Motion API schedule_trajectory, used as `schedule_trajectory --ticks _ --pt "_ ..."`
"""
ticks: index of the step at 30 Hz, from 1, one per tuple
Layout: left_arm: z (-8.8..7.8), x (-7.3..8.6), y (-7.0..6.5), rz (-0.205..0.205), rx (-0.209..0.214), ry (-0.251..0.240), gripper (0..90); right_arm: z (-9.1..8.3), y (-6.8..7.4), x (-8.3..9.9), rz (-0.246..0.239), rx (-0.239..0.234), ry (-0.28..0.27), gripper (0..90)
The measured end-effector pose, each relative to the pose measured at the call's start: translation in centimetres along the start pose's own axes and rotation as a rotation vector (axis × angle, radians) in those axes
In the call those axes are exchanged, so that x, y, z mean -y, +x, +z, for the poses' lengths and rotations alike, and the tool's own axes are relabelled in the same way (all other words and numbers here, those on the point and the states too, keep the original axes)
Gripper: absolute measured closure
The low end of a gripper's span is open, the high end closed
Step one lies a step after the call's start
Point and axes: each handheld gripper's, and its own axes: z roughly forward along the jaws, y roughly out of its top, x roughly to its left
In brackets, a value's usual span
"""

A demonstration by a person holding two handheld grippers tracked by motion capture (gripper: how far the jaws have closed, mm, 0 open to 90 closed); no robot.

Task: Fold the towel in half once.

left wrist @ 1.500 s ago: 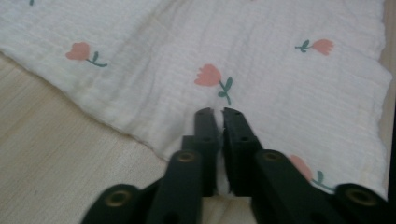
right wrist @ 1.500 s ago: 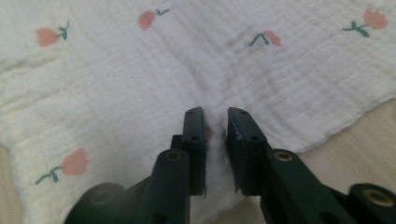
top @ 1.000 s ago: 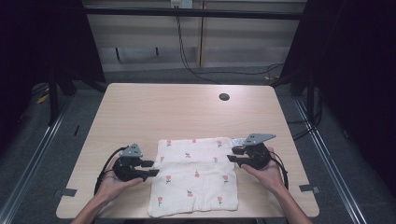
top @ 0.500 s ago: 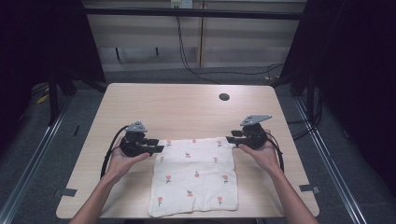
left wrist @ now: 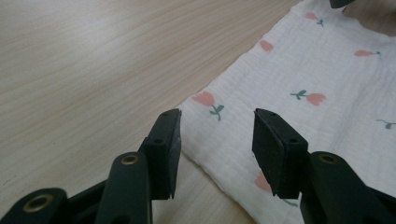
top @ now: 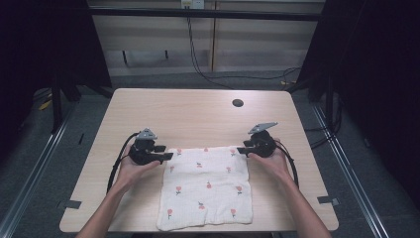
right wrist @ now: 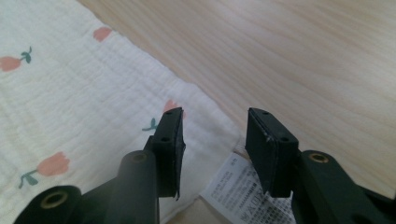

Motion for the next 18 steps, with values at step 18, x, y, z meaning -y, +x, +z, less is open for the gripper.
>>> schedule_trajectory --ticks 18 --pt "0.74 -0.54 -0.57 0.04 -0.03 0.035 48.0 1.1 0.45 0.34 -0.027 0.006 0.038 66.7"
